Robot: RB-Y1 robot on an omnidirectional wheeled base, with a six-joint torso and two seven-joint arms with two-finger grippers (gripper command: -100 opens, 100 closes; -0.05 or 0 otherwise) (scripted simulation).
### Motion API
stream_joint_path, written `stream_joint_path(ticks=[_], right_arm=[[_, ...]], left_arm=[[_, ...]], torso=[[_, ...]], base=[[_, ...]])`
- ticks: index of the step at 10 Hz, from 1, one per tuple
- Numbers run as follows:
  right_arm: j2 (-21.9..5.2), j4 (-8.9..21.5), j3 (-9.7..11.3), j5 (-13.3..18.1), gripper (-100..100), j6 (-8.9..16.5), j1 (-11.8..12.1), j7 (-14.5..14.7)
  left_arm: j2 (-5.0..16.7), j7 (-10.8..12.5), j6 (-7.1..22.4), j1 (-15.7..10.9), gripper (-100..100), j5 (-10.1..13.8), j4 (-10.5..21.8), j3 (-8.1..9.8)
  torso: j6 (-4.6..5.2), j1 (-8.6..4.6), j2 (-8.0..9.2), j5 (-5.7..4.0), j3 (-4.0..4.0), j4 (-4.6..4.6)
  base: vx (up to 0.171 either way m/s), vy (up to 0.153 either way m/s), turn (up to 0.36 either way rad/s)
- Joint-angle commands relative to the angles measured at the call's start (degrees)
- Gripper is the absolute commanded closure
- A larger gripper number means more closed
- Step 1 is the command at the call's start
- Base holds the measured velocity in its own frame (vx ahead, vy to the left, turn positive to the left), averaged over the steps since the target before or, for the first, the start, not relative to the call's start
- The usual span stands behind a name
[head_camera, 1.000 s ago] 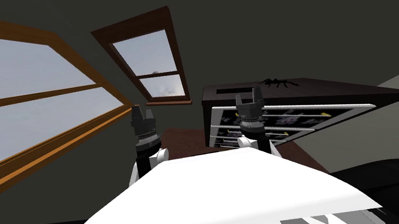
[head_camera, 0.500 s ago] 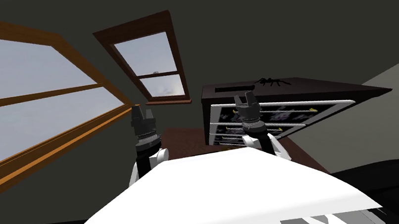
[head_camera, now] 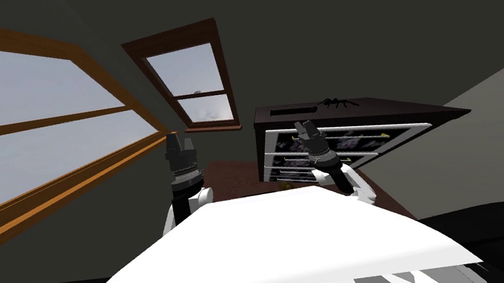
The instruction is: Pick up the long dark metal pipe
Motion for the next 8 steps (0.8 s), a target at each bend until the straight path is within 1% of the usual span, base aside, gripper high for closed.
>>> stream_joint_path(ticks=[1,2,3,4,5,6,7,8], right_arm=[[-2.9,1.9,-1.7,2.2,-100,-1.8,-0.6,0.4],[-4.0,1.9,-1.7,2.2,-100,-1.8,-0.6,0.4],[-6.0,3.7,-3.3,4.1,-100,-3.5,-1.0,0.7],[-7.4,3.7,-3.3,4.1,-100,-3.5,-1.0,0.7],[-9.3,5.6,-5.0,6.1,-100,-5.2,-1.3,1.0],[-11.0,5.6,-5.0,6.1,-100,-5.2,-1.3,1.0],[-12.8,7.6,-6.8,8.1,-100,-6.9,-1.4,1.3],[-14.5,7.6,-6.8,8.1,-100,-6.9,-1.4,1.3]], left_arm=[[0.0,0.0,0.0,0.0,0,0.0,0.0,0.00],[0.0,0.0,0.0,0.0,0,0.0,0.0,0.00],[0.0,0.0,0.0,0.0,0,0.0,0.0,0.00],[0.0,0.0,0.0,0.0,0,0.0,0.0,0.00],[0.0,0.0,0.0,0.0,0,0.0,0.0,0.00],[0.0,0.0,0.0,0.0,0,0.0,0.0,0.00],[0.0,0.0,0.0,0.0,0,0.0,0.0,0.00],[0.0,0.0,0.0,0.0,0,0.0,0.0,0.00]], torso=[[0.00,0.00,0.00,0.00,0.00,0.00],[0.01,0.00,0.02,0.00,0.01,0.00],[0.00,-0.01,0.02,0.00,0.01,0.00],[0.01,0.01,0.03,0.00,0.01,0.00],[0.00,0.01,0.00,0.00,0.00,0.00],[0.01,0.02,0.03,0.00,0.01,0.00],[0.00,0.00,0.00,0.00,0.00,0.00],[0.01,0.01,0.00,0.00,0.00,0.00]], base=[[-0.054,0.023,-0.034],[-0.054,0.017,-0.020],[-0.055,0.025,-0.031],[-0.043,0.022,-0.025],[-0.058,0.025,-0.038],[-0.047,0.019,-0.023],[-0.044,0.024,-0.043],[-0.036,0.023,-0.022]])
